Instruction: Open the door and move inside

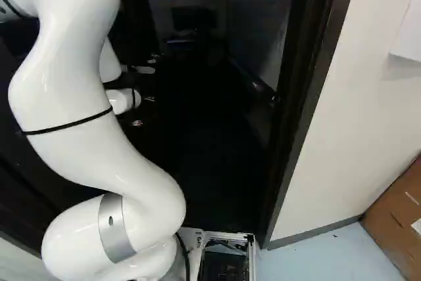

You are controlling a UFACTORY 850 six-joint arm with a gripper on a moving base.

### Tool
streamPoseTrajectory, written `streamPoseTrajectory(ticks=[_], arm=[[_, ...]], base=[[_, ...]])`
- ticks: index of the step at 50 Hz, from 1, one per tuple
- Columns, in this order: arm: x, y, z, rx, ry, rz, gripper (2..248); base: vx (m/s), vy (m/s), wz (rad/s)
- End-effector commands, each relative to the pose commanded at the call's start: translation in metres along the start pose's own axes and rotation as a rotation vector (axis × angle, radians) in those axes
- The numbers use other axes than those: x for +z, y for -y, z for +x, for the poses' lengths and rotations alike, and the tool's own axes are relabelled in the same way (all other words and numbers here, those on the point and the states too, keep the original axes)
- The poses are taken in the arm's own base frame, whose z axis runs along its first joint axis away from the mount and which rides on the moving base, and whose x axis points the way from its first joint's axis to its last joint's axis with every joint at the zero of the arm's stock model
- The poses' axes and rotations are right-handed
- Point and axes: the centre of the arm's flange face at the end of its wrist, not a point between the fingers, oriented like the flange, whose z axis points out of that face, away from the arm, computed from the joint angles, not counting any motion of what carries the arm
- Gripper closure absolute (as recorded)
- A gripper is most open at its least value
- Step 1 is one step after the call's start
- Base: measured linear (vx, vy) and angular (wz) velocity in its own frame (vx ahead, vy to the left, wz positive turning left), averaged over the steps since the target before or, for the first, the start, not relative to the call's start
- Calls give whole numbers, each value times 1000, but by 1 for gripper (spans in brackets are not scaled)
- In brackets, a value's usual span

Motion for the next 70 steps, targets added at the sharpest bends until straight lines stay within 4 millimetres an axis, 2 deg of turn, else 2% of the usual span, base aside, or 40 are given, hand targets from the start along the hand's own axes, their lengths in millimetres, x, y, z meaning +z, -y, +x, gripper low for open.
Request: streamPoseTrajectory(ticks=[38,70], arm=[[14,42,-4,1,3,46,3],[17,88,-13,4,11,96,3]], base=[[0,0,0],[0,0,0]])
